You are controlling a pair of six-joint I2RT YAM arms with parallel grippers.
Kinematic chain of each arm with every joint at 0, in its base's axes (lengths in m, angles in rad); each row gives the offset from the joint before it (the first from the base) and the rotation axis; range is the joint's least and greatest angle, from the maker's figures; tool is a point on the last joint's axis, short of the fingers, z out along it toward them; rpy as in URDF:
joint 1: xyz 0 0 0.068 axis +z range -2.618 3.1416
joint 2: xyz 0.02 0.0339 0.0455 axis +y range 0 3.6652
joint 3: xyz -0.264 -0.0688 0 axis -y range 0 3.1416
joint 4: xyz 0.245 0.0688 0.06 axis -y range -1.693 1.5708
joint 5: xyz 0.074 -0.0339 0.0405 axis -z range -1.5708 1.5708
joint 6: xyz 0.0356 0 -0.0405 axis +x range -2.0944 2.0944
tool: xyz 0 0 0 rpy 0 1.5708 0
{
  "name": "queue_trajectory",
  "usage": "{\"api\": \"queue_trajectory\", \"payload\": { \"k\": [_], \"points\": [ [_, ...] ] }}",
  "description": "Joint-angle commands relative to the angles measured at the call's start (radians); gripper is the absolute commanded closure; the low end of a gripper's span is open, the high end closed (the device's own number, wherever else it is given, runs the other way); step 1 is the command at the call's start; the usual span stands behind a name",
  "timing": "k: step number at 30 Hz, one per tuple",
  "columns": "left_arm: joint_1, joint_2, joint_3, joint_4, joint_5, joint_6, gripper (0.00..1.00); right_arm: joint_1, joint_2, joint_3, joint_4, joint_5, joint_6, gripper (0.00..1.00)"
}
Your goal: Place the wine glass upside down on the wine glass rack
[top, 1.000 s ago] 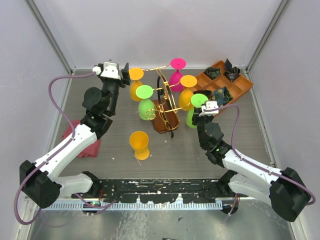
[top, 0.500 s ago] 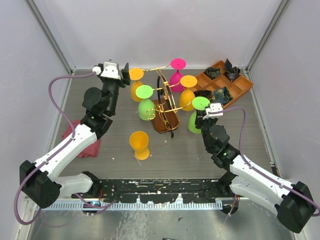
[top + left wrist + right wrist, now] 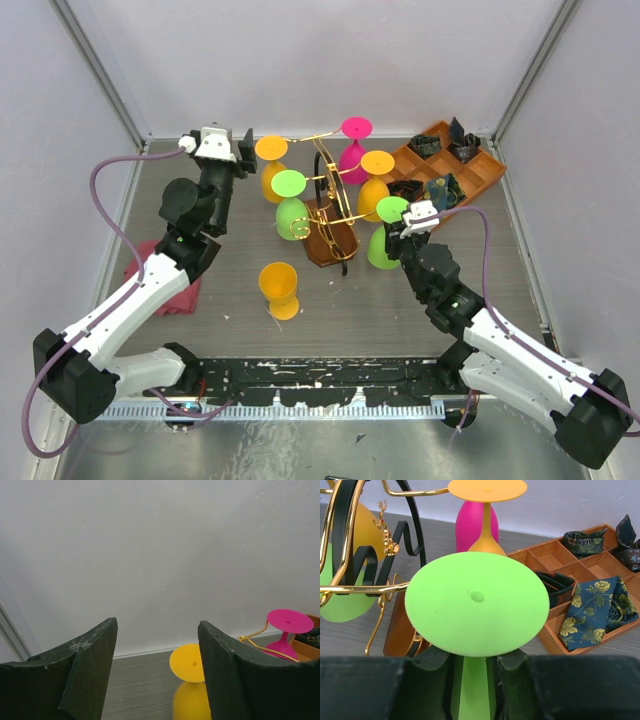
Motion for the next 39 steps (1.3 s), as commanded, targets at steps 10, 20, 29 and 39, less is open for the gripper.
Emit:
{"api": "queue_trajectory", "payload": {
  "k": [10, 20, 29, 39],
  "points": [
    [0.004, -0.16, 0.011, -0.27, -0.041, -0.078, 0.25, -0.004, -0.191, 0.223, -0.481, -0.099, 0.01, 0.47],
    [0.0, -0.22, 0.128, -0.799, 0.09, -0.152, 0.24, -0.004, -0.171, 0.469, -0.725, -0.119, -0.018, 0.39],
    [-0.054, -0.267, 0.084, -1.105, 0.136, -0.291, 0.23, -0.004, 0.099, 0.745, -0.751, -0.026, 0.041, 0.37],
    [-0.15, -0.241, 0.003, -1.31, 0.24, -0.505, 0.18, -0.003, 0.299, 0.917, -0.75, -0.028, 0.159, 0.36]
  ]
}}
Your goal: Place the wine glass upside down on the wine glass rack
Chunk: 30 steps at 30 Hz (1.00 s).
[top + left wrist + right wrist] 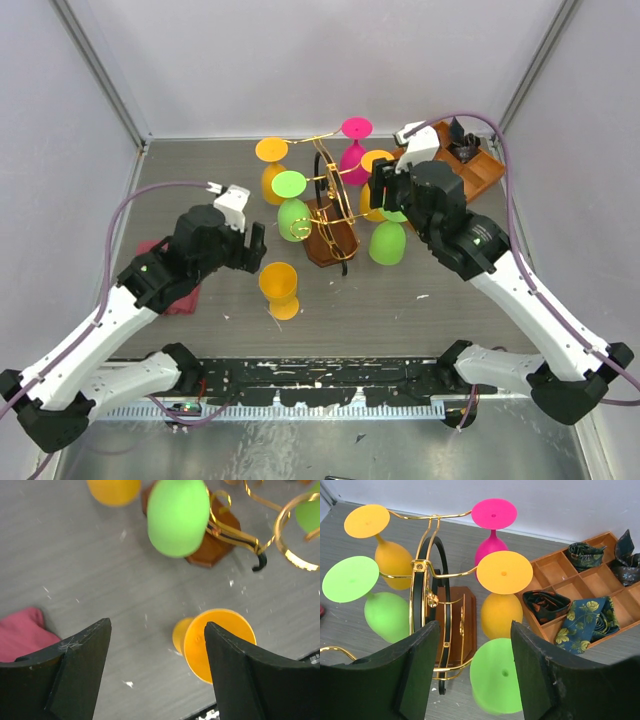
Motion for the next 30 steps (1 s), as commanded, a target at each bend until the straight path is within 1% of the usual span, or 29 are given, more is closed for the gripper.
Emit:
{"api": "queue_trajectory", "payload": {
  "k": [1, 3, 9, 12, 14, 17, 22, 27, 29, 30],
  "points": [
    [-0.017, 0.008, -0.071, -0.106, 0.105, -0.125, 0.18, -0.003, 0.01, 0.066, 0.021, 0.026, 0.06, 0.36],
    [-0.02, 0.019, -0.093, -0.108, 0.132, -0.136, 0.18, -0.003, 0.012, 0.063, 0.021, 0.041, 0.062, 0.36],
    [-0.027, 0.096, -0.094, -0.132, 0.136, -0.116, 0.18, -0.002, -0.003, 0.042, 0.021, 0.069, 0.064, 0.35],
    [-0.033, 0.132, -0.099, -0.12, 0.148, -0.117, 0.21, -0.003, -0.016, 0.027, 0.022, 0.081, 0.071, 0.35],
    [-0.033, 0.155, -0.098, -0.115, 0.163, -0.115, 0.28, -0.003, -0.024, 0.019, 0.022, 0.091, 0.073, 0.35],
    [-0.034, 0.187, -0.089, -0.118, 0.196, -0.107, 0.4, -0.003, -0.035, 0.01, 0.021, 0.104, 0.075, 0.35],
    [-0.034, 0.199, -0.082, -0.126, 0.207, -0.102, 0.64, -0.002, -0.039, 0.005, 0.022, 0.115, 0.076, 0.35],
    [-0.035, 0.185, -0.088, -0.139, 0.209, -0.098, 0.82, -0.003, -0.028, 0.005, 0.023, 0.11, 0.076, 0.35],
    [-0.034, 0.176, -0.085, -0.148, 0.187, -0.103, 0.9, -0.002, -0.023, 0.006, 0.024, 0.106, 0.075, 0.35],
    [-0.034, 0.167, -0.084, -0.152, 0.168, -0.108, 0.91, -0.003, -0.018, 0.006, 0.024, 0.103, 0.076, 0.35]
  ]
}}
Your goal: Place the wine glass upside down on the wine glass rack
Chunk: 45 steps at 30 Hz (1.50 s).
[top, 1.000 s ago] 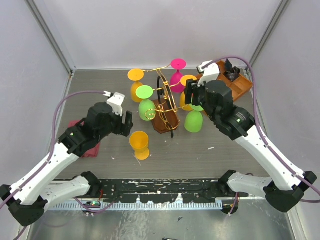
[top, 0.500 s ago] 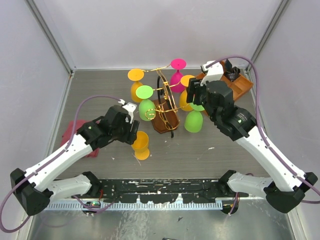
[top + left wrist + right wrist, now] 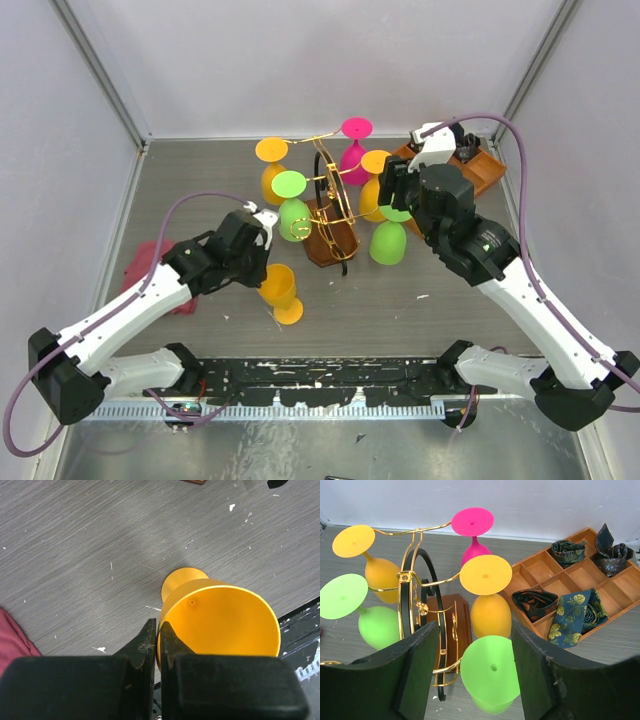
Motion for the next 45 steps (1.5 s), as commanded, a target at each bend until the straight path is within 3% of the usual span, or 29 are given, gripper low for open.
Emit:
{"api": "queue_trajectory", "payload": {
  "k": [1, 11, 23, 26, 29, 34, 36, 45],
  "points": [
    [-0.004, -0.048, 0.005, -0.035, -0.061, -0.004, 0.92, -0.003, 0.007, 0.002, 0.034, 0.009, 0.012, 0.35],
    [-0.005, -0.175, 0.14, -0.098, -0.475, 0.064, 0.99, -0.002, 0.023, 0.022, 0.035, -0.031, 0.012, 0.35],
    [-0.005, -0.264, 0.442, 0.073, -0.549, 0.461, 1.0, -0.003, 0.169, 0.243, 0.023, -0.219, 0.156, 0.3],
    [-0.004, -0.275, 0.475, 0.181, -0.572, 0.584, 1.0, -0.003, 0.216, 0.318, 0.005, -0.258, 0.171, 0.28],
    [-0.005, -0.308, 0.428, 0.391, -0.492, 0.734, 1.0, -0.003, 0.264, 0.385, -0.006, -0.319, 0.192, 0.25],
    [-0.004, -0.352, 0.143, 0.904, -0.195, 0.978, 1.0, -0.005, 0.331, 0.459, 0.036, -0.43, 0.26, 0.17],
    [-0.005, -0.309, 0.124, 0.971, -0.102, 1.0, 1.0, -0.011, 0.343, 0.469, 0.078, -0.501, 0.305, 0.16],
    [-0.005, -0.232, 0.044, 1.182, 0.039, 1.077, 0.99, -0.089, 0.333, 0.418, 0.306, -0.717, 0.608, 0.15]
  ]
}}
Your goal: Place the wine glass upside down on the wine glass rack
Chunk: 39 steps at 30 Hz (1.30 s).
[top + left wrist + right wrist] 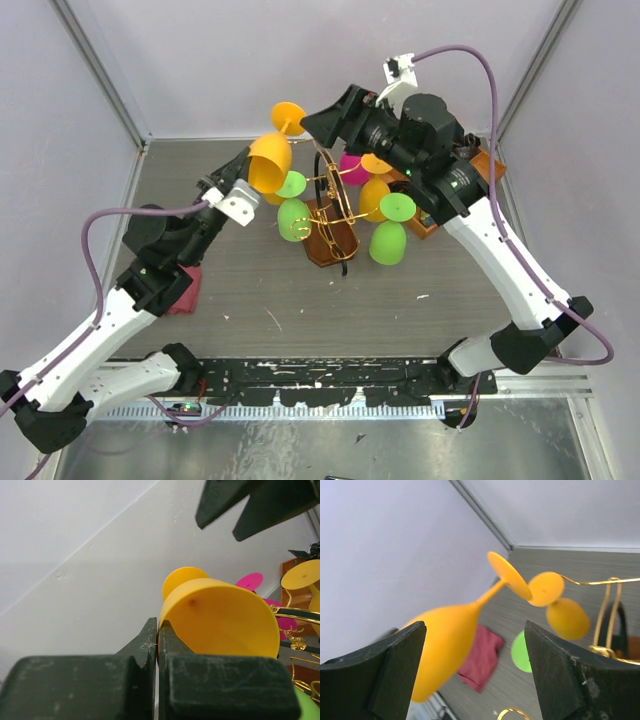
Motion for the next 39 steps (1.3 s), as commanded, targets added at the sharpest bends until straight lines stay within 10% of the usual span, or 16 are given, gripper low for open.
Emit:
{"api": "queue_trajectory", "payload": {
  "k": [1, 13, 39],
  "points": [
    [-0.004, -0.017, -0.037, 0.227, 0.111, 0.093, 0.98, -0.038, -0.033, -0.018, 0.196, -0.136, 0.207, 0.15],
    [-0.004, -0.004, -0.145, 0.366, 0.178, 0.207, 0.98, -0.099, 0.026, -0.161, 0.457, -0.348, 0.494, 0.21],
    [-0.005, 0.059, -0.153, 0.449, 0.259, 0.193, 0.99, -0.097, 0.091, -0.194, 0.584, -0.321, 0.507, 0.43]
  ]
}}
